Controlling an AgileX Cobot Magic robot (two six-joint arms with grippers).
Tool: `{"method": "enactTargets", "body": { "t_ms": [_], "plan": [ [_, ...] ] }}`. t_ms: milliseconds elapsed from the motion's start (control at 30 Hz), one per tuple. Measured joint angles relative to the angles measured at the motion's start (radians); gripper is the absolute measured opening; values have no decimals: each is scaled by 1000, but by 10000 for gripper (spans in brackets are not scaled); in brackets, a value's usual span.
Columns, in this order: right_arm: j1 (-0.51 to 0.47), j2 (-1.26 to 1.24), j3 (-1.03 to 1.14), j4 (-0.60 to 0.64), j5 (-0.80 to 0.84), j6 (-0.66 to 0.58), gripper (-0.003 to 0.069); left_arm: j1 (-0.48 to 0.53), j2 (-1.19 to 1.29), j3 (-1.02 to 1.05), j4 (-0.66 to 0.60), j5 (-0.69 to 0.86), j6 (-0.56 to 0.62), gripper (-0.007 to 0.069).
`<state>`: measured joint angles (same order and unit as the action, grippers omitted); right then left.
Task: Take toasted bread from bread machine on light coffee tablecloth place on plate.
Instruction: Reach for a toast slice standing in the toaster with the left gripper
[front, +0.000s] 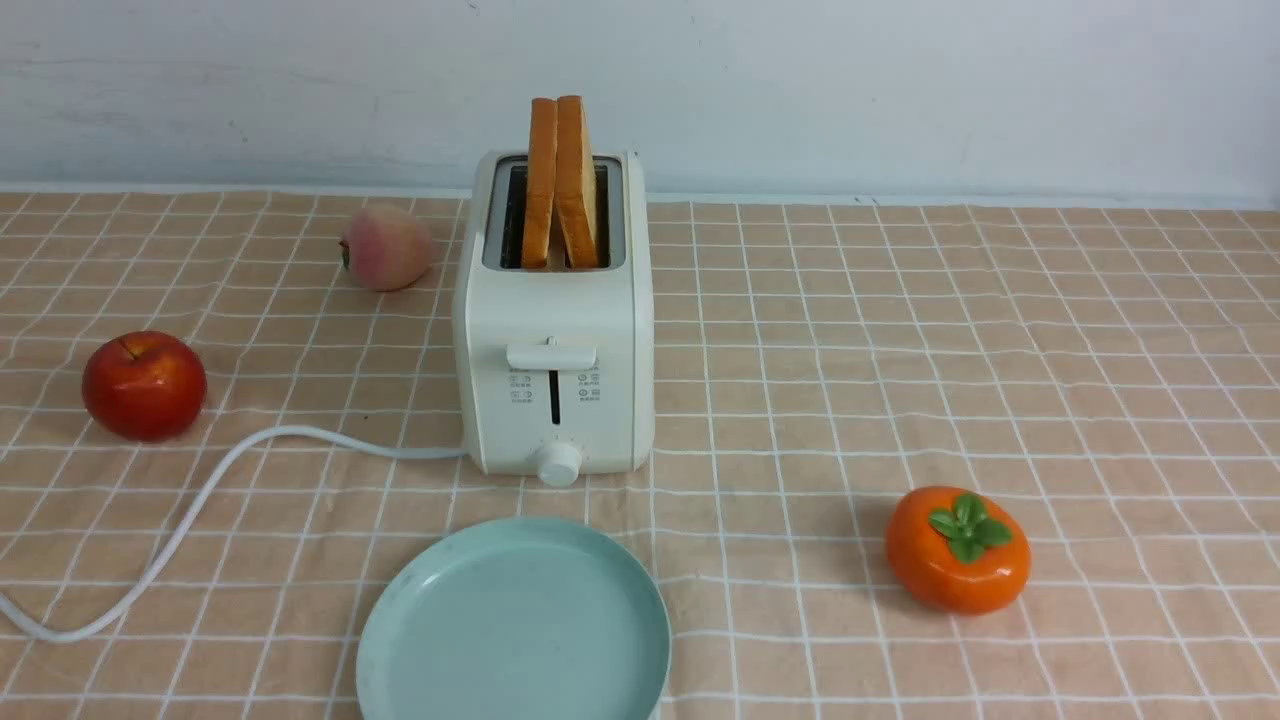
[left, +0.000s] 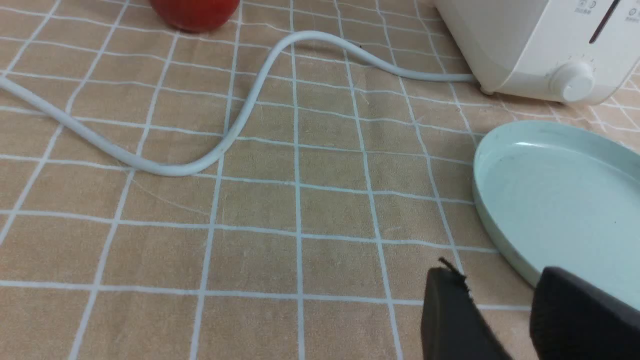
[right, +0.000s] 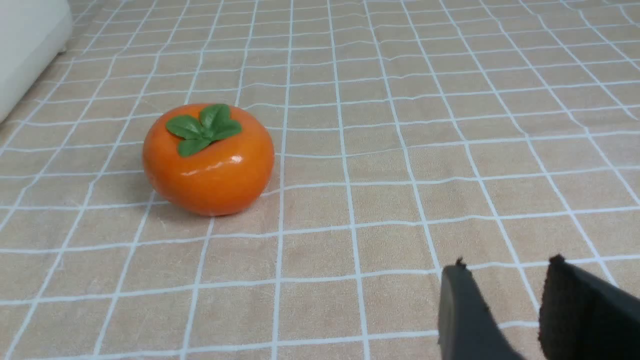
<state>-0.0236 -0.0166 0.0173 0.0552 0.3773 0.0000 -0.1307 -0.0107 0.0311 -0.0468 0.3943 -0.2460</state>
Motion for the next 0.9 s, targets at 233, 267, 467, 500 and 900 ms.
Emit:
{"method": "enactTargets", "body": {
  "t_ms": [233,267,467,500,900],
  "plan": [
    [0,0,0,0,0,0,239,0,0,0,0,0,0,238],
    [0,0,0,0,0,0,239,0,0,0,0,0,0,238],
    [0,0,0,0,0,0,239,0,0,0,0,0,0,238],
    [0,0,0,0,0,0,239,0,0,0,0,0,0,238],
    [0,0,0,0,0,0,239,0,0,0,-3,-36,0,238]
  ]
}}
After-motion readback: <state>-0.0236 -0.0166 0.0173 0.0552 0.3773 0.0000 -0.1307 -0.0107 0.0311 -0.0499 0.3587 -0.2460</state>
